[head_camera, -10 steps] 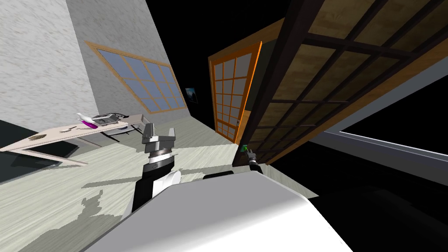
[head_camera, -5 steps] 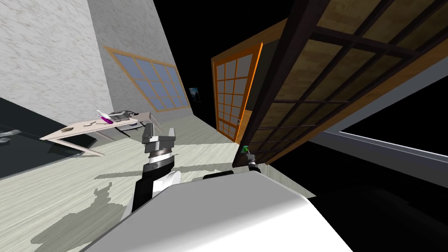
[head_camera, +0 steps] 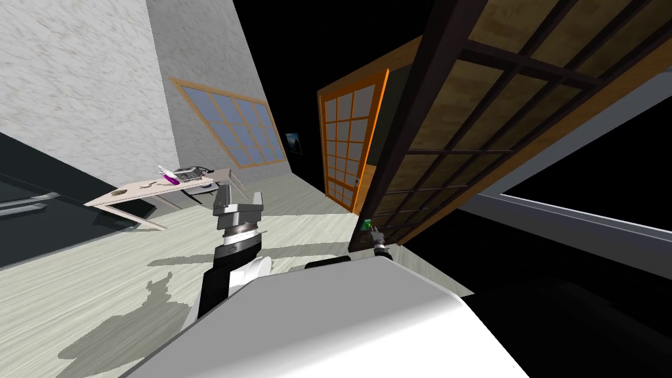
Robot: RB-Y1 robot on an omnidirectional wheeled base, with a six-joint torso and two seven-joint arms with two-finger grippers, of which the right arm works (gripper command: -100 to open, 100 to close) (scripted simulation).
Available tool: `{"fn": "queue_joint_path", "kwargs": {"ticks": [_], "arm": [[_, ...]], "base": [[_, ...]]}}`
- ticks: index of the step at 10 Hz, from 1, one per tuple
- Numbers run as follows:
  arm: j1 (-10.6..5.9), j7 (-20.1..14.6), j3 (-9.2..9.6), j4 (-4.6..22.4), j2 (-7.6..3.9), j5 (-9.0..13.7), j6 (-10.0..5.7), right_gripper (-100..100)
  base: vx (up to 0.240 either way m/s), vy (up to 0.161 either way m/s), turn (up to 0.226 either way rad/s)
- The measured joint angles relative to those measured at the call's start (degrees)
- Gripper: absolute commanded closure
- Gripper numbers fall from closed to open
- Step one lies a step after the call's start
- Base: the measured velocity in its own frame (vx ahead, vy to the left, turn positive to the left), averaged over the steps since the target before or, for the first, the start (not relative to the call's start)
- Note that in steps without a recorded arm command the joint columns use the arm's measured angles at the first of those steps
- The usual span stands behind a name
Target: Pull the door open
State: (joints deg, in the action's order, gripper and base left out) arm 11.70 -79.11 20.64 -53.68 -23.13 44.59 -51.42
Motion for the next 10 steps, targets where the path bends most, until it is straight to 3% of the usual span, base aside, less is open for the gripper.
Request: {"fn": "queue_joint_path", "kwargs": {"ticks": [1, 2, 7, 8, 10], "arm": [[0.09, -0.3, -0.48, -0.4, -0.58, 0.7, 1.15, -100], [0.2, -0.3, -0.85, -0.2, -0.88, 0.9, 1.43, 100], [0.09, -0.3, -0.48, -0.4, -0.58, 0.7, 1.15, 100], [0.09, -0.3, -0.48, -0.4, -0.58, 0.7, 1.15, -100], [0.58, -1.1, 1.04, -0.8, -1.26, -0.1, -0.02, -100]], "base": [[0.039, 0.011, -0.055], [-0.006, -0.021, 0.026], [-0.008, 0.004, 0.006], [-0.128, -0.02, 0.159], [-0.216, -0.024, 0.153]]}}
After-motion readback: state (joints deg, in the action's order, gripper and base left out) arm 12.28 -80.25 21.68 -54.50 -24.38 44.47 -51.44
